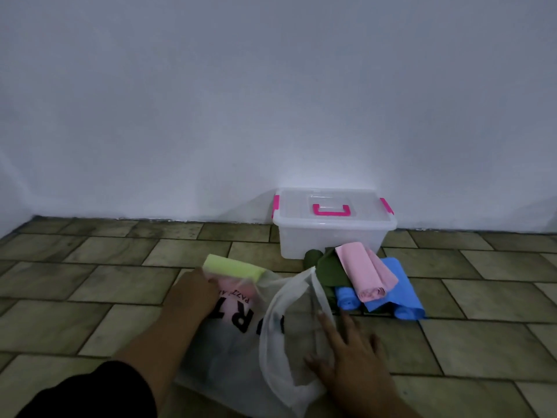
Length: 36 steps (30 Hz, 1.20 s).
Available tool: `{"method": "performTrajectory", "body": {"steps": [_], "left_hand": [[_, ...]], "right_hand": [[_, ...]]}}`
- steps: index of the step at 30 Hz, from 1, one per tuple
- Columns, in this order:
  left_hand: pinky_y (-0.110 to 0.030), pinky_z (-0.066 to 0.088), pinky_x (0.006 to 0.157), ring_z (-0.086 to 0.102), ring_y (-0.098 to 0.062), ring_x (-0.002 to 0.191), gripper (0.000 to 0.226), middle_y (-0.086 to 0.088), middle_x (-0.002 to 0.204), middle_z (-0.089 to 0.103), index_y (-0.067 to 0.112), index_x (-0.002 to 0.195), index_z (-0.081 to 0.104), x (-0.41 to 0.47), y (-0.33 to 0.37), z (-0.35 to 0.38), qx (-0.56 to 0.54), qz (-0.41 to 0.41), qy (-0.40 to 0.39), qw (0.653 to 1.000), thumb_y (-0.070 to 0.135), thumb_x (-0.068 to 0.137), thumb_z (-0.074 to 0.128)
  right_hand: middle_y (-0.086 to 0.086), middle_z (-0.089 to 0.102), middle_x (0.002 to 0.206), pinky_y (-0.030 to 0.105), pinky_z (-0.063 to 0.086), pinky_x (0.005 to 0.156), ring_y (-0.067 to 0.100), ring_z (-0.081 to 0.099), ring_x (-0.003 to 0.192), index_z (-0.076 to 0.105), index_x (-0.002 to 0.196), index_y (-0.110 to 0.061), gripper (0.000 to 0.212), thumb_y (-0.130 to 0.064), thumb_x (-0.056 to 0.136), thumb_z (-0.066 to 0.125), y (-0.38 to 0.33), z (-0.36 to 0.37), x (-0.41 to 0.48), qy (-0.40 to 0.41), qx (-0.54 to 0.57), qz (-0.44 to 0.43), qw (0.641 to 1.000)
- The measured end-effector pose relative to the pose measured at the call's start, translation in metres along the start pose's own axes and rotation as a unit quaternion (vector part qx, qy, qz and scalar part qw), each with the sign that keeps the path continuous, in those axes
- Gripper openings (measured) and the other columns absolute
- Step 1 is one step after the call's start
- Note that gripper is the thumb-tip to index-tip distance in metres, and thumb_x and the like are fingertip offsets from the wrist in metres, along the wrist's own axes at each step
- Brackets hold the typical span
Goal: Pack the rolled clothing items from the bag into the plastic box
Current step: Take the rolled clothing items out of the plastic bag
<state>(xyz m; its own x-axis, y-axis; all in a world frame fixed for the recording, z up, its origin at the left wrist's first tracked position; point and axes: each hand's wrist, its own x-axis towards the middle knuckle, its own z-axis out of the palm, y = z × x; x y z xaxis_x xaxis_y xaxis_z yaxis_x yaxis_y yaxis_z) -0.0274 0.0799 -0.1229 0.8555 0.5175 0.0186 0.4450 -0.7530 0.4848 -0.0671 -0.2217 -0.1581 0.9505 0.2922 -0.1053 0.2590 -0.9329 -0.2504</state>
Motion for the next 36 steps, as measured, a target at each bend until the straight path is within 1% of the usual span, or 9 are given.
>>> {"method": "performTrajectory", "body": {"steps": [4, 7, 11, 16, 21, 23, 26, 30, 36], "left_hand": [[-0.031, 0.039, 0.068, 0.056, -0.024, 0.083, 0.030, -0.012, 0.098, 0.061, 0.010, 0.100, 0.060, -0.005, -0.003, 0.004, 0.007, -0.043, 0.010, 0.999, 0.031, 0.095, 0.039], [-0.033, 0.040, 0.068, 0.052, -0.025, 0.079, 0.023, -0.014, 0.099, 0.063, 0.010, 0.088, 0.059, -0.005, -0.006, -0.005, 0.023, -0.046, 0.015, 0.999, 0.024, 0.094, 0.042], [-0.034, 0.042, 0.068, 0.055, -0.025, 0.079, 0.023, -0.012, 0.095, 0.065, 0.011, 0.090, 0.063, -0.012, -0.005, -0.020, 0.041, -0.008, 0.057, 0.998, 0.021, 0.093, 0.042], [-0.031, 0.039, 0.068, 0.057, -0.025, 0.082, 0.019, 0.000, 0.094, 0.060, 0.027, 0.083, 0.061, -0.002, 0.031, -0.071, -0.002, 0.097, 0.190, 0.977, 0.015, 0.087, 0.046], [-0.033, 0.044, 0.075, 0.056, -0.027, 0.095, 0.029, -0.012, 0.109, 0.060, 0.012, 0.106, 0.061, 0.006, 0.033, -0.062, 0.106, 0.062, 0.020, 0.992, 0.028, 0.094, 0.039], [-0.033, 0.041, 0.070, 0.053, -0.023, 0.087, 0.030, -0.010, 0.102, 0.057, 0.010, 0.101, 0.055, -0.005, 0.017, -0.037, 0.113, 0.018, -0.025, 0.993, 0.034, 0.094, 0.038], [-0.032, 0.040, 0.065, 0.052, -0.020, 0.075, 0.021, -0.006, 0.087, 0.056, 0.013, 0.091, 0.053, -0.015, 0.003, -0.014, 0.032, -0.054, -0.026, 0.998, 0.031, 0.093, 0.042], [-0.032, 0.041, 0.071, 0.057, -0.031, 0.087, 0.024, -0.018, 0.104, 0.062, 0.005, 0.092, 0.058, -0.013, -0.003, -0.007, 0.007, -0.094, -0.021, 0.995, 0.024, 0.093, 0.043], [-0.032, 0.043, 0.066, 0.054, -0.022, 0.072, 0.023, -0.010, 0.088, 0.064, 0.012, 0.075, 0.052, -0.013, 0.002, -0.022, 0.023, -0.025, 0.048, 0.998, 0.024, 0.093, 0.045]], "right_hand": [[-0.003, -0.008, 0.160, 0.052, 0.002, 0.114, 0.017, -0.005, 0.146, -0.037, 0.124, -0.054, 0.078, -0.083, 0.074, 0.016, 0.014, 0.006, -0.011, -0.013, -0.038, 0.016, 0.999], [-0.001, -0.005, 0.161, 0.053, 0.001, 0.113, 0.017, -0.005, 0.146, -0.036, 0.126, -0.054, 0.080, -0.084, 0.071, 0.013, 0.012, 0.005, -0.011, -0.019, -0.030, 0.015, 0.999], [0.000, -0.001, 0.161, 0.053, -0.001, 0.113, 0.018, -0.004, 0.146, -0.037, 0.120, -0.062, 0.075, -0.089, 0.066, 0.008, 0.012, 0.002, -0.010, -0.025, -0.001, 0.018, 1.000], [-0.003, -0.001, 0.161, 0.053, -0.003, 0.113, 0.017, -0.003, 0.146, -0.036, 0.120, -0.064, 0.077, -0.092, 0.063, 0.006, 0.013, 0.001, -0.010, -0.030, 0.025, 0.020, 0.999], [-0.007, 0.004, 0.160, 0.051, 0.003, 0.115, 0.014, 0.005, 0.146, -0.030, 0.127, -0.059, 0.078, -0.088, 0.069, 0.012, 0.015, -0.003, -0.015, -0.011, 0.050, 0.012, 0.999], [-0.009, 0.006, 0.160, 0.050, 0.009, 0.116, 0.012, 0.010, 0.145, -0.025, 0.136, -0.053, 0.085, -0.088, 0.068, 0.013, 0.015, -0.003, -0.016, 0.010, 0.066, 0.019, 0.998], [-0.009, 0.007, 0.159, 0.048, 0.013, 0.116, 0.013, 0.013, 0.144, -0.013, 0.146, -0.041, 0.093, -0.086, 0.070, 0.018, 0.014, -0.002, -0.015, 0.024, 0.063, 0.048, 0.997], [-0.010, 0.012, 0.158, 0.047, 0.014, 0.116, 0.014, 0.013, 0.144, 0.000, 0.150, -0.035, 0.093, -0.084, 0.073, 0.020, 0.012, 0.000, -0.011, 0.022, 0.032, 0.059, 0.998], [-0.008, 0.014, 0.158, 0.049, 0.013, 0.116, 0.016, 0.012, 0.145, 0.003, 0.149, -0.036, 0.098, -0.088, 0.068, 0.020, 0.012, 0.000, -0.009, 0.019, 0.022, 0.065, 0.997]]}}
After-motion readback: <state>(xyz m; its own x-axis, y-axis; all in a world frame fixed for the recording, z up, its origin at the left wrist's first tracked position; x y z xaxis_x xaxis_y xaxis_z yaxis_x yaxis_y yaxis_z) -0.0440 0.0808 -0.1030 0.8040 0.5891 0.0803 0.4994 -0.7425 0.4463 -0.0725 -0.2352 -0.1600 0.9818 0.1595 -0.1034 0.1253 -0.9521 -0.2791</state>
